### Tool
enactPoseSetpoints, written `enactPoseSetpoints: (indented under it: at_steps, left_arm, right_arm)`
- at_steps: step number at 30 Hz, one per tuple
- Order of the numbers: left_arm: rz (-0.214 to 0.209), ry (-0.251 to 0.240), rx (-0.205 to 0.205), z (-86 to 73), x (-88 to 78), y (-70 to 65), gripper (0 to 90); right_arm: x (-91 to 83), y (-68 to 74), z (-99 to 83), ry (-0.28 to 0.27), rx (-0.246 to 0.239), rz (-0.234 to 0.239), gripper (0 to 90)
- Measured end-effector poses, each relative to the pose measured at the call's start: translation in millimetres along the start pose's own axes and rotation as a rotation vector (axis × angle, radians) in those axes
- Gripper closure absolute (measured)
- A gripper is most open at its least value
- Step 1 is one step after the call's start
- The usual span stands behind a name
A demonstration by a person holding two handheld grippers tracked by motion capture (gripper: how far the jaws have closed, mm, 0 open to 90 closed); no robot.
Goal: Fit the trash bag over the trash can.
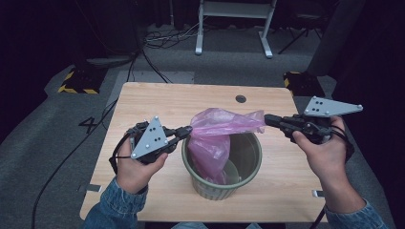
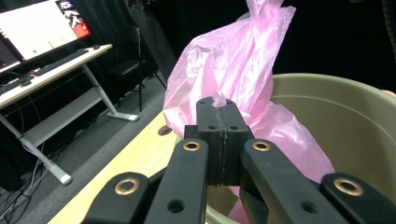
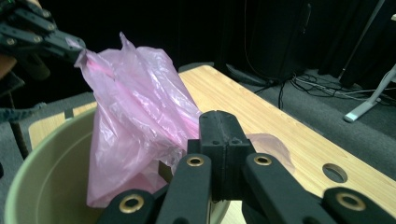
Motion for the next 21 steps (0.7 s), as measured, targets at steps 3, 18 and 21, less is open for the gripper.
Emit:
enactPoseSetpoints:
  at_steps: [3,18,21]
  left_arm:
    - [0.007,0.006,-0.013,-2.1,-1.7,1.7,89.8]
    - [-0.052,0.001,-0.026,-4.3,2.8,-1.0,89.7]
    - [-0.065,0.008,-0.019,-5.2,5.8,-3.2,89.6]
  right_arm:
    - [-3.5,-0.9,-0.1,-0.023,-0.011,-0.045,79.8]
    - [37.0,-4.7,-14.0,0.076,-0.064,-0.037,41.4]
    - [45.0,-1.1,-11.9,0.091,-0.1,0.027,71.6]
Point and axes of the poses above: each handheld gripper's, and its own axes: x roughly forward along the jaws, z roughly out of its top, y roughly to its left, the point moved 1 cm from there along x, roughly forward along the jaws, and after that the axes turned 2 degrees about -y, right-handed, at the moved point
